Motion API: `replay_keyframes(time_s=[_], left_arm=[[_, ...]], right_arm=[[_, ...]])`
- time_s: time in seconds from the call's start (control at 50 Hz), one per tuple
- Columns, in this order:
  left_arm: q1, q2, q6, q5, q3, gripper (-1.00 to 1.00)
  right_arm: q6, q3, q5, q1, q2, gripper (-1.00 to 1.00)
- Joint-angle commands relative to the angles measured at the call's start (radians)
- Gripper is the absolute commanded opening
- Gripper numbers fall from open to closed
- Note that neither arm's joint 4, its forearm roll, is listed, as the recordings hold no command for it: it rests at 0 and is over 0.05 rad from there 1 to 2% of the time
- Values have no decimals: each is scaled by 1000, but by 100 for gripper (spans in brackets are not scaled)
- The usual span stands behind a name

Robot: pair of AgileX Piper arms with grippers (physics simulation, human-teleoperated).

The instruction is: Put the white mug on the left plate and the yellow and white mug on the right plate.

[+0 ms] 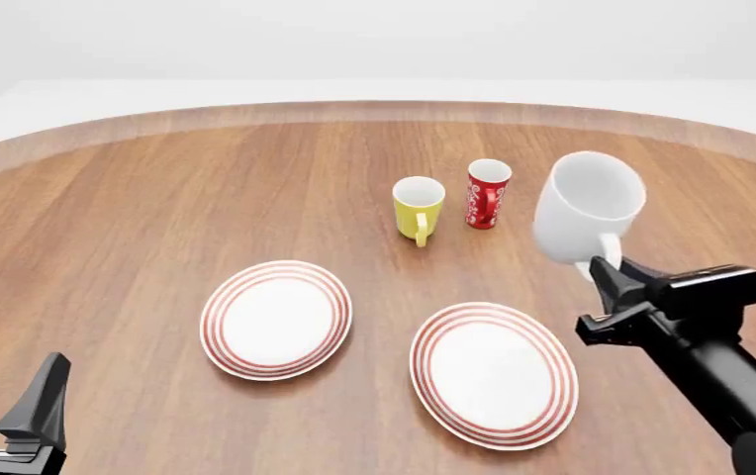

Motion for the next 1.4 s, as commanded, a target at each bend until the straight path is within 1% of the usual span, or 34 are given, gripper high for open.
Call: replay_keyframes(time_s=[0.02,0.28,0.38,0.66,0.92,1.08,1.4], left_arm=[[0,0,0,0,0,100],[0,0,0,0,0,100],[0,0,0,0,0,100],[0,0,0,0,0,100],[0,0,0,0,0,100],[0,0,0,0,0,100],[0,0,0,0,0,100]], right_arm=[[-14,-36,69,85,-62,-100],[-26,-99,87,166,-24,-100],[-27,-122,62,189,28,-100],[-29,-198,31,275,131,-100],[-30,-259,-13,330,231,-100],[-37,-281,-28,344,269,-100],[-28,-325,-74,406,370,-100]])
